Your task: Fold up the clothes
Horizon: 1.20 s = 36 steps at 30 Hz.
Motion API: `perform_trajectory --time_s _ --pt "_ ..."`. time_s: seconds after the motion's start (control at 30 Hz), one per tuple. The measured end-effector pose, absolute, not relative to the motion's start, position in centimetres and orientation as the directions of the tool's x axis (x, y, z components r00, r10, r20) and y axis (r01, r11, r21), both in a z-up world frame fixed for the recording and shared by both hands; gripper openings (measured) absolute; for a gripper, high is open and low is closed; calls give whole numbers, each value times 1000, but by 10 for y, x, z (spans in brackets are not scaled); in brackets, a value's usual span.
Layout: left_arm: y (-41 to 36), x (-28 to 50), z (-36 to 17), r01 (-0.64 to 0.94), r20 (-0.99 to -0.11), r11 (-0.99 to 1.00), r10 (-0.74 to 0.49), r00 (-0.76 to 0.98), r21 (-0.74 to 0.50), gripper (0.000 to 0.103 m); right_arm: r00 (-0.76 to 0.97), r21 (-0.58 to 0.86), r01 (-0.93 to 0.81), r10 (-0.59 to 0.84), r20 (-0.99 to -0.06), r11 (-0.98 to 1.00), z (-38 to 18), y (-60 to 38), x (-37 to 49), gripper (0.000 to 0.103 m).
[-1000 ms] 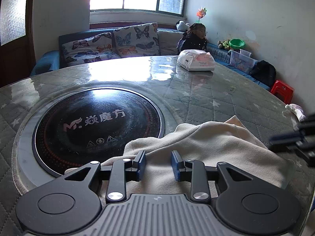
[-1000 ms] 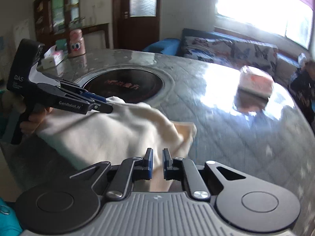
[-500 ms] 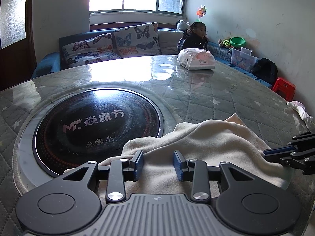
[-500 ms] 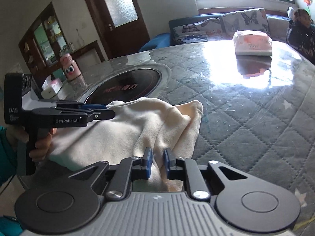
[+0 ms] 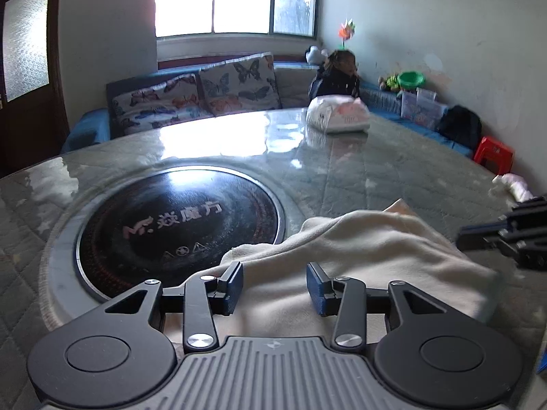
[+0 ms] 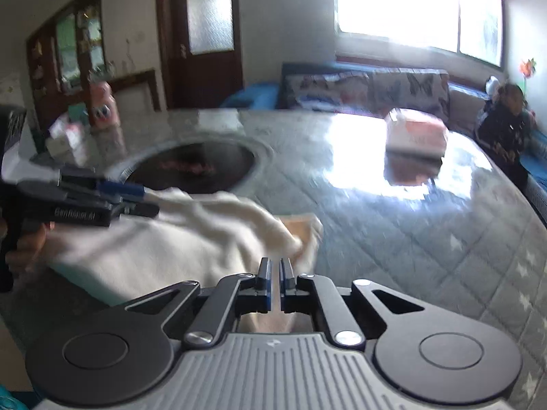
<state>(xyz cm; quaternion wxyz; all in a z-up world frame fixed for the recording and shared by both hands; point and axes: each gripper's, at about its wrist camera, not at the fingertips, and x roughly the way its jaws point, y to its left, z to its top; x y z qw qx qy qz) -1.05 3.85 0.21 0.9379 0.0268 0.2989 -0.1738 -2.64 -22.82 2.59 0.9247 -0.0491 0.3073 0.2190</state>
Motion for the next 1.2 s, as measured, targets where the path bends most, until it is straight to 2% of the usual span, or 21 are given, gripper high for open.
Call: perform_trajectory --time_s 0.1,0.2,0.27,0.33,0.43,0.6,0.8,0.9,1.07,1.2 --pt "45 -36 10 375 -550 922 -361 753 -93 42 698 59 -490 431 -572 870 29 -220 -32 5" --pt "54 -52 6 373 -569 916 -385 726 -144 42 662 71 -514 449 -600 855 16 -208 -27 5" --pt "62 -56 -1 341 -593 929 -357 721 -144 41 654 75 -508 442 -614 858 8 -207 -24 5" --pt "74 -57 -6 301 -607 941 -332 722 -156 34 655 74 -501 434 -619 862 4 -208 -21 5" --pt "91 -56 -4 261 -604 945 -326 728 -195 28 650 57 -512 429 -627 857 9 -208 -19 5" --pt "96 -42 6 243 -587 952 -307 749 -187 29 646 37 -532 434 -628 846 18 -205 -12 6" --pt "96 -14 -7 204 -630 968 -248 736 -143 30 632 46 -536 437 -640 843 13 -195 13 7" --pt "97 -12 -1 206 -630 968 -251 734 -146 29 618 63 -534 439 -652 843 12 -196 21 8" --pt "82 -2 9 253 -616 957 -287 734 -145 30 636 45 -554 457 -622 832 24 -183 31 12" --pt "69 22 0 243 -656 960 -275 703 -142 33 614 59 -565 467 -636 823 16 -166 51 13"
